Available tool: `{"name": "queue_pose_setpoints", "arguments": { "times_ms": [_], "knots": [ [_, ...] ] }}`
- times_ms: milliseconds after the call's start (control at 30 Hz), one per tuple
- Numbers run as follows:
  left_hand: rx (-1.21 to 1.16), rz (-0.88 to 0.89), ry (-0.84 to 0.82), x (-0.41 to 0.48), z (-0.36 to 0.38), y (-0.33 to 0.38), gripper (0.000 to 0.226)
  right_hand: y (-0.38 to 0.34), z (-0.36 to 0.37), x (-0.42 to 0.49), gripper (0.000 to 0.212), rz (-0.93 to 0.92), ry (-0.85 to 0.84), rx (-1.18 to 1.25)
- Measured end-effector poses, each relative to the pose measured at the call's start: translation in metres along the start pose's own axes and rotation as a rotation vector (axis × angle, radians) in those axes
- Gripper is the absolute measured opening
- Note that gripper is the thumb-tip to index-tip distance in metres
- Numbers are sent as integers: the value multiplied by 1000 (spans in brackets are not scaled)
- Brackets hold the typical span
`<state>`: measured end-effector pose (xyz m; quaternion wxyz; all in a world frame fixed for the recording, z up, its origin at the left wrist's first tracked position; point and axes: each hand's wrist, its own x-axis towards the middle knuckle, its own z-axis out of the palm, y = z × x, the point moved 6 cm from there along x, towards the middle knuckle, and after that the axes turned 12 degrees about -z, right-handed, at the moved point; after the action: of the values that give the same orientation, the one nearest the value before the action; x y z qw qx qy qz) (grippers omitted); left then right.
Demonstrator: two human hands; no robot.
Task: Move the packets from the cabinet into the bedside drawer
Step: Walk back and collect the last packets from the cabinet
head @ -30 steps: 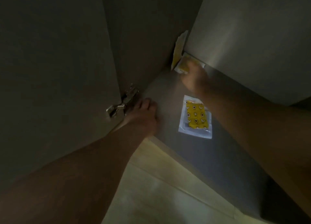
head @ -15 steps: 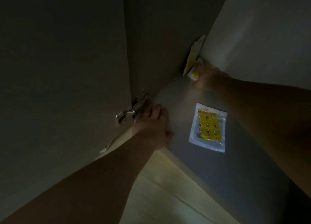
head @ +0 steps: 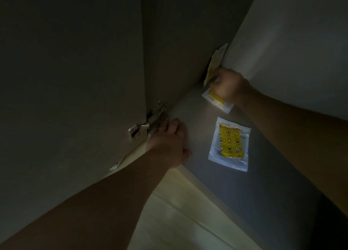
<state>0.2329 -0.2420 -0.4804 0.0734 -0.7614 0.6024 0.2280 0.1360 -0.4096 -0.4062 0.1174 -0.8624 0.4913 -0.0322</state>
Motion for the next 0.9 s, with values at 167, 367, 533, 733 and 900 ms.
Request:
{"name": "queue_pose_setpoints", "arguments": {
  "times_ms": [167,367,533,733,900],
  "knots": [
    [-13,21,-5,-2,4,4,83,11,41,21,57,-2,-295,-231],
    [-23,14,14,-1,-1,5,84,25,55,29,75,85,-323,-344],
    [12,-13,-6,-1,2,-11,83,15,54,26,77,43,-250,-329],
    [30,-11,-20,0,2,-15,84,37,40,-32,83,-149,-264,-457],
    [32,-9,-11,2,-1,-11,83,28,21,-40,53,-46,0,-101]
  ]
}}
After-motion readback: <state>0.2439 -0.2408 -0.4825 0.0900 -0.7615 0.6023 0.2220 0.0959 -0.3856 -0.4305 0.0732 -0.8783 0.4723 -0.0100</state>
